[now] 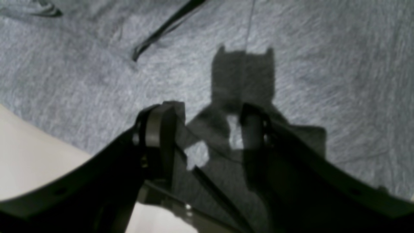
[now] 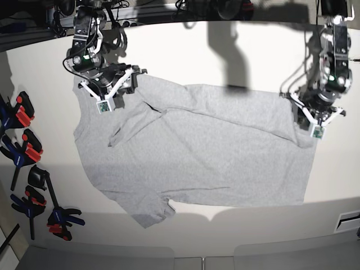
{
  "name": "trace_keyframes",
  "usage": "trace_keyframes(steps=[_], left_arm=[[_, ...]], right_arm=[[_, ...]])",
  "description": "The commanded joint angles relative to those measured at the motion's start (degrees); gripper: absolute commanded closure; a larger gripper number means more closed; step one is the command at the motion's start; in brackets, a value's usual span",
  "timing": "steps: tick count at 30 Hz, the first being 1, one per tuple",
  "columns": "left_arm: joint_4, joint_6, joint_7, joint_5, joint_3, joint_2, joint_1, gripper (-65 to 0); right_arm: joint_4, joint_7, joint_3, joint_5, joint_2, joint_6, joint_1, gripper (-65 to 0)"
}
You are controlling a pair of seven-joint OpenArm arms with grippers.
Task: Fold the T-shirt properly
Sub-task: 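Drag the shirt back toward the collar side with both grippers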
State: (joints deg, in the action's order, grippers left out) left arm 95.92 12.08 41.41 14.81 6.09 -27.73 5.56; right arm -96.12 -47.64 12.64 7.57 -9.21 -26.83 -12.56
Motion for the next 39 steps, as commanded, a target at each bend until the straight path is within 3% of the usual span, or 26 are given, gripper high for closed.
trace_keyframes(steps=[1, 7, 10, 12, 16, 24, 29, 34, 39], left_arm=[[1.11, 0.02, -1.6, 0.5, -0.15, -0.83, -1.86, -15.1], [-0.42, 0.13, -2.84, 0.13, -4.68, -0.87, -3.67, -15.1], [-6.8, 0.07, -5.51, -5.64, -7.8, -0.85, -3.82, -15.3], [-11.19, -0.04, -3.41, -7.28, -8.96, -0.85, -3.98, -16.8], [-14.29, -0.07, 3.41, -4.04, -8.81, -0.87, -2.43, -16.9], [-8.17, -0.07, 4.66, -2.32, -8.81, -0.87, 8.35, -16.8], [-2.36, -0.11, 8.2, -2.32, -8.79, -0.87, 14.23, -16.8], [2.91, -5.22, 10.05, -2.38, -8.79, -0.87, 21.11, -16.8], [6.23, -7.98, 10.05, -6.45, -8.76, -0.85, 27.41, -16.8]], right_arm=[[-0.81, 0.24, 0.15, 0.17, -0.33, 0.04, 0.33, -30.9], [-0.81, 0.24, 0.15, 0.17, -0.31, 0.07, 0.33, -30.9], [-0.81, -0.15, 0.15, 0.15, -0.31, 0.04, 0.33, -30.9], [-0.81, -0.57, 0.15, 0.13, -0.31, 0.04, 0.33, -30.9], [-0.81, -1.62, 0.15, 0.11, -0.33, 0.04, 0.22, -30.9], [-0.9, -2.64, 0.15, 0.13, -3.28, -0.02, -3.04, -30.9], [-0.92, -2.6, 0.15, 0.13, -6.25, 0.0, -6.45, -30.9], [-0.94, -2.64, 0.15, 0.15, -8.5, 0.02, -9.55, -30.9], [-1.31, -2.82, 0.15, 0.13, -9.84, 0.02, -12.28, -30.9]])
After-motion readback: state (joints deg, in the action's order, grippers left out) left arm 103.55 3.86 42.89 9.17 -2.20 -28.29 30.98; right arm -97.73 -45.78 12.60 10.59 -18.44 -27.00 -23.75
